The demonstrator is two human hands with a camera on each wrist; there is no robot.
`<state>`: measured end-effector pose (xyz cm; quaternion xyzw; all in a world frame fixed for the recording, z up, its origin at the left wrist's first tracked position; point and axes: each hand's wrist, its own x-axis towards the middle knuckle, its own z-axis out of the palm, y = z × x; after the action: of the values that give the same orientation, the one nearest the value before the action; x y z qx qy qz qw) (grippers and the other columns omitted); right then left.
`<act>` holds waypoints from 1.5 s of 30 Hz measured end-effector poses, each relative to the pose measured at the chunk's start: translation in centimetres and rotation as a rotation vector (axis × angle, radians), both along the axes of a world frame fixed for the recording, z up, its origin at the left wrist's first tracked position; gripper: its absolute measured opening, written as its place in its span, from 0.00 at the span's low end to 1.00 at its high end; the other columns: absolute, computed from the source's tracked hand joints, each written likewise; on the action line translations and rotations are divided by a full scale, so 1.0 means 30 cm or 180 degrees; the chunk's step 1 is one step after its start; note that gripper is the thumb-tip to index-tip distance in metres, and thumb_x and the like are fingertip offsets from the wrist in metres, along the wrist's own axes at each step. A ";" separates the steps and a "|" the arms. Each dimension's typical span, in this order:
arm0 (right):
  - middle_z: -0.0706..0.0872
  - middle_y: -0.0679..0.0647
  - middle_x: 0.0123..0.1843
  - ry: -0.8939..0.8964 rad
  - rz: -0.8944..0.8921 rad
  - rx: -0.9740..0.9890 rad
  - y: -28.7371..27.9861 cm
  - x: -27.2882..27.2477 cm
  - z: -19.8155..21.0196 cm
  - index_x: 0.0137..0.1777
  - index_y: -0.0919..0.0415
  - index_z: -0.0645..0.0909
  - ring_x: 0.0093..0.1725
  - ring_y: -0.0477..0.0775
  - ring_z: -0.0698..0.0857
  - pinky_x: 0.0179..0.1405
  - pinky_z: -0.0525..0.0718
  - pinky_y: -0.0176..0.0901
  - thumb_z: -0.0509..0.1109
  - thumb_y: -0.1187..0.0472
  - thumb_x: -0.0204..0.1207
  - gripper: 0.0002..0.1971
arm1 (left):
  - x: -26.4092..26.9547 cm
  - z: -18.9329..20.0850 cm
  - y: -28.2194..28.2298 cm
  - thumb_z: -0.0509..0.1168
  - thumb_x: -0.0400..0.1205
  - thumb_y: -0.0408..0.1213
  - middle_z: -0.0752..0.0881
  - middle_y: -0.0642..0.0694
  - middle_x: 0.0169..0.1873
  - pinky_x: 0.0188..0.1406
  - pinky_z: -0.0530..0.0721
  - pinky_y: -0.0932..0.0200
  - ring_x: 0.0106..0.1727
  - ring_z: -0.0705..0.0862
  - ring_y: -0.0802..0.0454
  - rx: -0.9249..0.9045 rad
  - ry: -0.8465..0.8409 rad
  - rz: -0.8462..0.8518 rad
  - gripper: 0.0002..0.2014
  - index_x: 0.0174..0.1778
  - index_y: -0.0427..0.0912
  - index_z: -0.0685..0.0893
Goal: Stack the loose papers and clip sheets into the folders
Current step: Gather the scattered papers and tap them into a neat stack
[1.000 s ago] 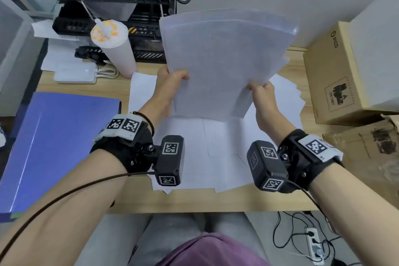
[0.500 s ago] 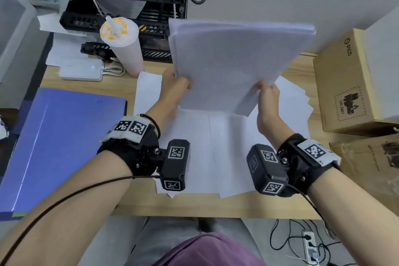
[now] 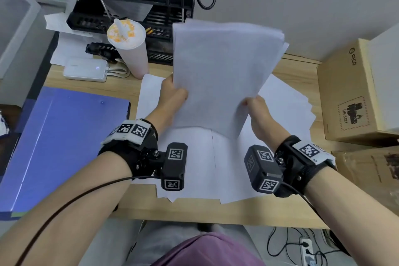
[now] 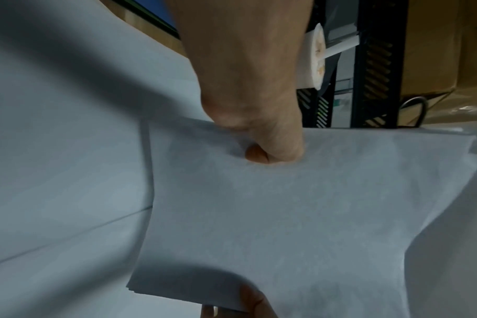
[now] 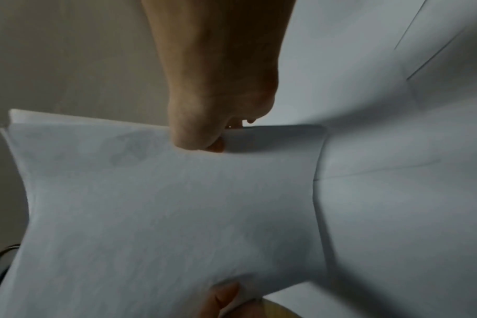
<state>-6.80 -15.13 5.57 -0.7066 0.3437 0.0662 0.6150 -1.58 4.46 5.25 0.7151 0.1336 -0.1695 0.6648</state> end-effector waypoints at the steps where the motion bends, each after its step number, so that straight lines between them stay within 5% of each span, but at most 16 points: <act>1: 0.80 0.48 0.39 -0.0094 -0.0163 -0.0036 -0.003 0.016 0.020 0.43 0.57 0.78 0.38 0.47 0.75 0.33 0.69 0.35 0.52 0.75 0.73 0.16 | 0.013 0.017 -0.005 0.55 0.70 0.15 0.83 0.52 0.35 0.33 0.78 0.64 0.38 0.81 0.53 -0.0042 -0.0046 -0.0041 0.19 0.40 0.46 0.78; 6: 0.75 0.49 0.35 -0.0388 -0.0361 0.0171 -0.024 0.027 0.049 0.38 0.57 0.74 0.34 0.48 0.71 0.33 0.67 0.37 0.57 0.72 0.66 0.10 | 0.052 0.056 0.020 0.58 0.71 0.17 0.85 0.52 0.39 0.36 0.82 0.66 0.41 0.83 0.58 -0.0253 -0.0281 -0.0155 0.19 0.45 0.46 0.80; 11: 0.84 0.43 0.62 0.0124 0.0466 0.0268 -0.016 -0.061 -0.080 0.68 0.51 0.77 0.61 0.46 0.80 0.57 0.72 0.37 0.61 0.63 0.80 0.18 | 0.001 -0.075 0.089 0.57 0.78 0.21 0.85 0.49 0.50 0.37 0.79 0.65 0.51 0.83 0.50 0.0092 0.0384 -0.0481 0.20 0.61 0.44 0.79; 13: 0.83 0.44 0.65 0.0211 0.0656 0.0237 -0.013 -0.069 -0.098 0.72 0.54 0.76 0.63 0.47 0.80 0.61 0.72 0.39 0.61 0.59 0.84 0.18 | -0.015 -0.113 0.112 0.56 0.80 0.23 0.82 0.50 0.50 0.35 0.74 0.65 0.46 0.80 0.55 0.0214 0.0528 -0.0568 0.19 0.63 0.45 0.77; 17: 0.84 0.48 0.52 0.0006 0.0727 -0.0266 -0.009 -0.053 -0.088 0.59 0.60 0.79 0.51 0.47 0.81 0.50 0.78 0.40 0.56 0.58 0.86 0.12 | -0.030 -0.176 0.168 0.57 0.82 0.25 0.80 0.52 0.52 0.41 0.73 0.69 0.51 0.77 0.56 0.0412 0.0487 -0.0417 0.15 0.60 0.47 0.78; 20: 0.78 0.50 0.39 -0.0250 0.0701 -0.0984 -0.020 -0.058 -0.112 0.43 0.61 0.72 0.40 0.52 0.74 0.42 0.71 0.47 0.53 0.62 0.83 0.10 | -0.059 -0.255 0.251 0.60 0.82 0.29 0.73 0.48 0.70 0.58 0.71 0.61 0.68 0.73 0.51 0.0731 0.0687 -0.0010 0.24 0.74 0.46 0.72; 23: 0.74 0.50 0.35 0.0010 0.0682 -0.1067 -0.045 -0.101 -0.171 0.37 0.56 0.68 0.37 0.53 0.71 0.39 0.67 0.46 0.51 0.66 0.80 0.11 | -0.098 -0.325 0.322 0.65 0.80 0.34 0.69 0.46 0.78 0.61 0.72 0.56 0.74 0.72 0.45 0.1010 0.1010 0.0246 0.31 0.80 0.44 0.66; 29: 0.84 0.56 0.45 0.1030 0.0626 -0.0287 -0.070 -0.197 -0.243 0.58 0.55 0.79 0.40 0.58 0.81 0.39 0.78 0.45 0.53 0.65 0.81 0.14 | -0.132 -0.375 0.323 0.75 0.72 0.38 0.78 0.44 0.67 0.60 0.78 0.52 0.68 0.77 0.42 0.1521 0.0786 0.0259 0.34 0.74 0.41 0.71; 35: 0.87 0.52 0.48 0.1204 0.0746 -0.0093 -0.088 -0.264 -0.233 0.65 0.52 0.77 0.43 0.55 0.86 0.46 0.86 0.50 0.54 0.63 0.84 0.15 | -0.141 -0.407 0.245 0.76 0.72 0.36 0.76 0.45 0.71 0.64 0.76 0.54 0.68 0.77 0.45 0.1432 0.0865 0.0051 0.42 0.80 0.41 0.63; 41: 0.87 0.52 0.49 0.1211 0.0605 0.0064 -0.168 -0.336 -0.207 0.58 0.51 0.78 0.44 0.54 0.86 0.51 0.86 0.52 0.55 0.63 0.85 0.12 | -0.138 -0.424 0.104 0.75 0.73 0.32 0.81 0.46 0.52 0.57 0.79 0.55 0.57 0.82 0.45 0.1382 0.0786 -0.0045 0.31 0.72 0.40 0.73; 45: 0.88 0.52 0.48 0.1266 0.0493 0.0110 -0.237 -0.385 -0.213 0.59 0.52 0.79 0.44 0.54 0.87 0.53 0.86 0.53 0.55 0.63 0.85 0.12 | -0.133 -0.423 0.026 0.75 0.71 0.32 0.86 0.44 0.48 0.52 0.85 0.51 0.51 0.85 0.43 0.1559 0.0559 -0.0302 0.18 0.56 0.38 0.82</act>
<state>-18.36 -22.24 -0.81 -0.6933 0.4018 0.2572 0.5402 -5.56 5.24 -7.45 0.8427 0.1941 -0.2246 0.4492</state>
